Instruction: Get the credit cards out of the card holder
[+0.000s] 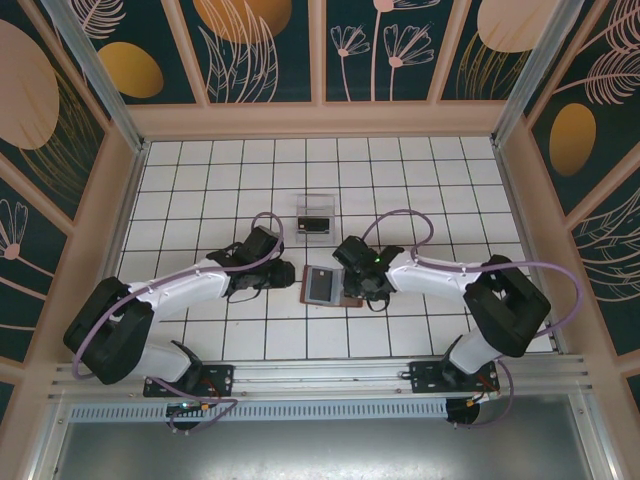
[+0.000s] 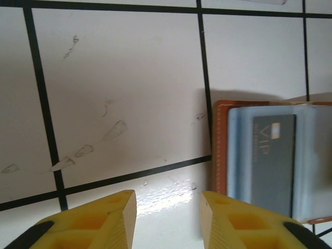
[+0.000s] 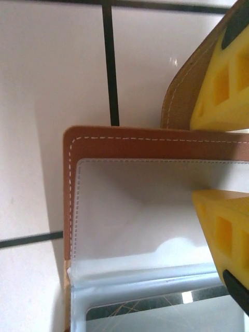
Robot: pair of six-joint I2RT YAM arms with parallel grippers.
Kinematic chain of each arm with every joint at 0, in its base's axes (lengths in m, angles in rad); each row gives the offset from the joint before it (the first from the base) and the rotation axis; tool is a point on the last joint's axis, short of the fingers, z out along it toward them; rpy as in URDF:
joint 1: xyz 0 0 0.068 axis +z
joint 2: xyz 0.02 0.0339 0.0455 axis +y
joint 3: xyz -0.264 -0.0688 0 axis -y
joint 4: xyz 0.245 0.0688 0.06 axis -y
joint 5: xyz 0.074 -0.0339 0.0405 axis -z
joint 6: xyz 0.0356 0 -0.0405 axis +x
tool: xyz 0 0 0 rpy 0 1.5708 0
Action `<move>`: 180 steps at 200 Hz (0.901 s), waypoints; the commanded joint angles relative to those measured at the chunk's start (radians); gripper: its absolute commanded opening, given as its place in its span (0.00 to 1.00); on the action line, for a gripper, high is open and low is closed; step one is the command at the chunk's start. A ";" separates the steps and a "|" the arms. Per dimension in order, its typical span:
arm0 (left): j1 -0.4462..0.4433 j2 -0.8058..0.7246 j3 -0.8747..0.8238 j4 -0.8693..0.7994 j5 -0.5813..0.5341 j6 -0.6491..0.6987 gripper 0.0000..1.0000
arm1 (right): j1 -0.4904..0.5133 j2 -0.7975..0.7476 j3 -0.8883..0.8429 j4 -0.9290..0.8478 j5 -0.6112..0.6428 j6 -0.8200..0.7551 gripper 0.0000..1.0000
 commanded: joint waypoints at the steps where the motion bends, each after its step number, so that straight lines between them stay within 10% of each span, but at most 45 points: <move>1: -0.011 -0.007 0.018 -0.006 -0.004 -0.023 0.38 | -0.004 -0.020 -0.030 0.137 -0.088 0.009 0.29; 180: -0.019 0.092 -0.049 0.078 0.063 -0.032 0.34 | 0.041 0.041 0.278 -0.142 0.000 -0.065 0.39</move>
